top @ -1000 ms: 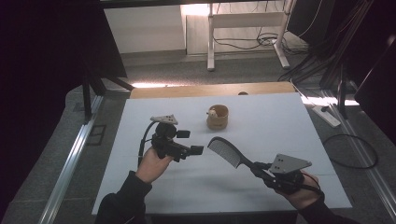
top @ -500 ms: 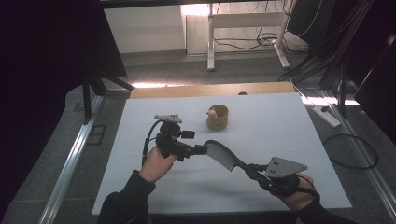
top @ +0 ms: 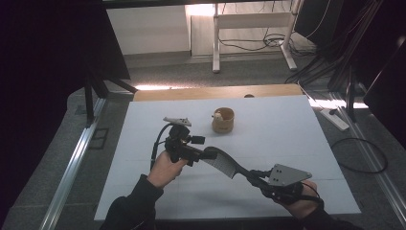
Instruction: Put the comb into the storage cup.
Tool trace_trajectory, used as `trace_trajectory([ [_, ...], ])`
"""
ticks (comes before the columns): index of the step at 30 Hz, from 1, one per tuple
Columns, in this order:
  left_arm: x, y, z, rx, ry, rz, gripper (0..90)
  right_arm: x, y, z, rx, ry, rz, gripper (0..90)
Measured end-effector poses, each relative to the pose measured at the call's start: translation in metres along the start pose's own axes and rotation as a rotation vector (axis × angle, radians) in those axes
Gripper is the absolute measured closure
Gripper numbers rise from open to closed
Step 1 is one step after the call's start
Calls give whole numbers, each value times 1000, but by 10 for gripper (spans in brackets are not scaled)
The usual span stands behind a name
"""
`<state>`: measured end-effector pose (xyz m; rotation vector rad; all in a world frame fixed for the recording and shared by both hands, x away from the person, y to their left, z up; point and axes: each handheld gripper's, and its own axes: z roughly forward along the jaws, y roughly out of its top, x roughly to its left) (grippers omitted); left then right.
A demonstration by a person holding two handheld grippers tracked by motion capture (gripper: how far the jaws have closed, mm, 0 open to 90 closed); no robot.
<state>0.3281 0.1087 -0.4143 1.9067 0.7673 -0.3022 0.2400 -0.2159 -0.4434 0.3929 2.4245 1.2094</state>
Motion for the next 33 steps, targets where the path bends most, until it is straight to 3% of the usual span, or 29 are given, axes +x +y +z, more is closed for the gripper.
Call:
trace_trajectory([
  [9, -2, 0, 3, 10, -46, -9, 0, 3, 2, 0, -10, -7, -28, 725],
  [12, -2, 0, 4, 20, -42, -16, 32, 4, 2, 0, -13, -9, -33, 725],
  [18, 2, -1, 2, 30, -108, -55, 282, 5, 2, 1, -16, -12, -43, 725],
  [23, 3, -1, 0, 28, -131, -75, 490, 5, 2, 1, -18, -16, -46, 725],
  [33, 5, -1, -2, 20, -173, -107, 693, 6, 2, 1, -21, -21, -66, 725],
])
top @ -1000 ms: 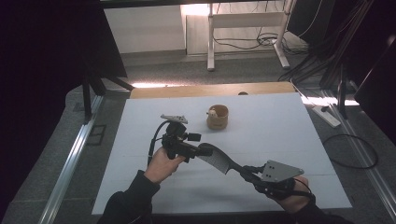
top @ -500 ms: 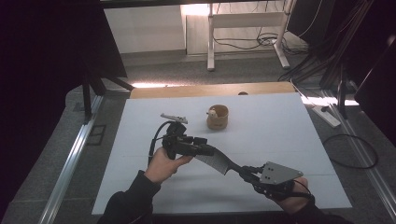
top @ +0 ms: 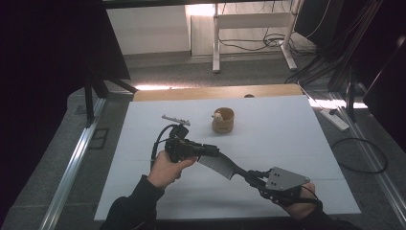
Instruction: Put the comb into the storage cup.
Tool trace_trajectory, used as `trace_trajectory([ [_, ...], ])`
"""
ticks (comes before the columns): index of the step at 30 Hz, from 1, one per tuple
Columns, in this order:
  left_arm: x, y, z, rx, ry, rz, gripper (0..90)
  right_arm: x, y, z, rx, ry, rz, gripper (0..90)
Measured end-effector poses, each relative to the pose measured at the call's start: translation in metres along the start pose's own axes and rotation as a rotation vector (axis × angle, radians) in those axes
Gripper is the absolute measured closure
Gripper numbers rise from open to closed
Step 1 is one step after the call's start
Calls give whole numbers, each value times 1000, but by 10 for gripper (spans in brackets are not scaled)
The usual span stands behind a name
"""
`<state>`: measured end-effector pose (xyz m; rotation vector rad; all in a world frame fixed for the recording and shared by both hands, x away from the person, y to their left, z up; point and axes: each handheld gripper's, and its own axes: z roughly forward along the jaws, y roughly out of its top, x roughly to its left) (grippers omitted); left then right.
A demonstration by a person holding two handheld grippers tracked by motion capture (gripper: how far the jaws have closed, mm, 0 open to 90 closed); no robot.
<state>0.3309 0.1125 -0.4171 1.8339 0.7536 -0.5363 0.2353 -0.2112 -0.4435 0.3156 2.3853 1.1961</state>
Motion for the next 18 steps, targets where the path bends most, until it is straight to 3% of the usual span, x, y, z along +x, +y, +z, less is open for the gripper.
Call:
trace_trajectory([
  [4, 0, 0, 0, 5, 5, -9, 772, 0, 0, 0, 1, -3, -3, 724],
  [10, 2, -2, 2, 5, -38, -49, 816, 1, -1, 2, 13, -14, -20, 722],
  [18, 4, -3, 2, -12, -55, -64, 835, -1, -3, 5, 22, -15, -21, 709],
])
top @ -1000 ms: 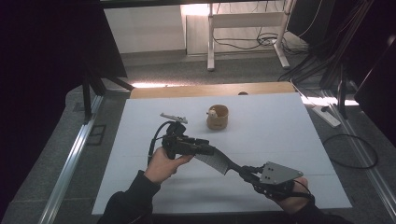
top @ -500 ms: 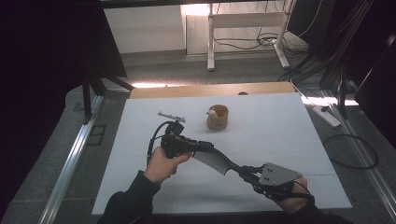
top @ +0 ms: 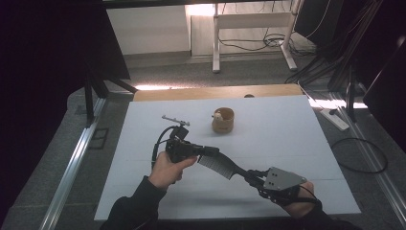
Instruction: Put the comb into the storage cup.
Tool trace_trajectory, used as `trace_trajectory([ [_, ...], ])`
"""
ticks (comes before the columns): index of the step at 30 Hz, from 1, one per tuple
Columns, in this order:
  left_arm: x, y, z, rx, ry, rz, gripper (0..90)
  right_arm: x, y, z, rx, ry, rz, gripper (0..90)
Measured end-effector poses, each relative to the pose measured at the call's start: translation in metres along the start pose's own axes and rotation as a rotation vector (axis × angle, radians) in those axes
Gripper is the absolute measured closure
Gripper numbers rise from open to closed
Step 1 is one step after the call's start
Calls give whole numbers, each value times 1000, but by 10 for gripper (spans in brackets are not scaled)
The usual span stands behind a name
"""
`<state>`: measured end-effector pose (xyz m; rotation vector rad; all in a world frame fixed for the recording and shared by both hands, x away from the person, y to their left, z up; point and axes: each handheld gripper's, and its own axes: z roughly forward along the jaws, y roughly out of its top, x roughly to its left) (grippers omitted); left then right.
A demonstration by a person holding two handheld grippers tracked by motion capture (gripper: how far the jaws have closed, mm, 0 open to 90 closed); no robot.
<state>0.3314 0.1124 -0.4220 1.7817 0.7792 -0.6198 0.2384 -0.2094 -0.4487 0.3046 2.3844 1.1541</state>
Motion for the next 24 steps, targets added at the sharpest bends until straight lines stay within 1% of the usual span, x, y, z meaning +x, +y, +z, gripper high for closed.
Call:
trace_trajectory([
  [3, 0, 0, 0, 4, 9, 6, 835, -1, 0, 0, -11, -2, 10, 669],
  [7, 2, 0, -1, -1, 19, 3, 836, -1, -1, 1, -1, 12, 19, 602],
  [10, 2, 0, -2, -3, 27, 9, 836, -1, -1, 3, 6, 13, 27, 549],
  [13, 2, 0, -4, -9, 36, 18, 835, -3, -1, 3, 10, 10, 50, 501],
  [15, 2, 0, -5, -11, 36, 24, 835, -6, -2, 4, 25, 13, 80, 458],
  [17, 1, 0, -6, -14, 42, 28, 835, -7, -3, 6, 44, 23, 100, 431],
  [19, 1, 0, -7, -16, 47, 34, 835, -8, -4, 7, 53, 31, 103, 422],
  [20, 1, 0, -7, -16, 47, 34, 835, -8, -4, 7, 59, 42, 109, 413],
  [24, 2, 0, -9, -23, 49, 30, 835, -10, -4, 8, 69, 54, 123, 370],
])
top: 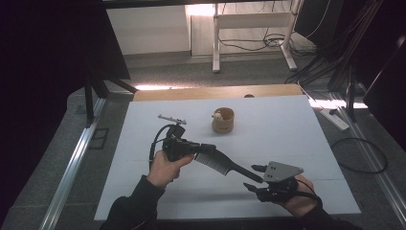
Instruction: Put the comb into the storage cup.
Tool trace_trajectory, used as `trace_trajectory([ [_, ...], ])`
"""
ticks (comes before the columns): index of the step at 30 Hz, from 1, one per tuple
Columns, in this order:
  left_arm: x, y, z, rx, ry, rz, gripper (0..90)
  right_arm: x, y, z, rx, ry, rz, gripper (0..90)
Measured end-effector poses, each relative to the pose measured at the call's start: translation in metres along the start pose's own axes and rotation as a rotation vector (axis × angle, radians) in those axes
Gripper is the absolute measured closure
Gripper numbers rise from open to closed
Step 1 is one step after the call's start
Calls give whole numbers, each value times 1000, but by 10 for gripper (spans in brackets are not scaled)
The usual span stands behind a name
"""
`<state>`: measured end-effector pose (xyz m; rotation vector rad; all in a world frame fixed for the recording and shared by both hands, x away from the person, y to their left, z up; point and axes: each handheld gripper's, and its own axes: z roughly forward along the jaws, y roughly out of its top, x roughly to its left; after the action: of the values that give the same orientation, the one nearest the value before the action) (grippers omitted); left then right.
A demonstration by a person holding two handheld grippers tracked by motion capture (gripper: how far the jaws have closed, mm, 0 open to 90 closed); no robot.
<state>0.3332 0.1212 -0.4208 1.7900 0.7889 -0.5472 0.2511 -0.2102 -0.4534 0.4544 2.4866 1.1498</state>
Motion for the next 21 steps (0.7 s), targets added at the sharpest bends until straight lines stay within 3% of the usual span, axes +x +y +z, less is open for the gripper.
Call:
trace_trajectory([
  [14, 0, 0, -6, -15, 31, 10, 835, -13, -2, 1, 24, 64, 133, 229],
  [21, 1, 0, -9, -21, 57, 15, 835, -16, -4, 2, 34, 83, 144, 159],
])
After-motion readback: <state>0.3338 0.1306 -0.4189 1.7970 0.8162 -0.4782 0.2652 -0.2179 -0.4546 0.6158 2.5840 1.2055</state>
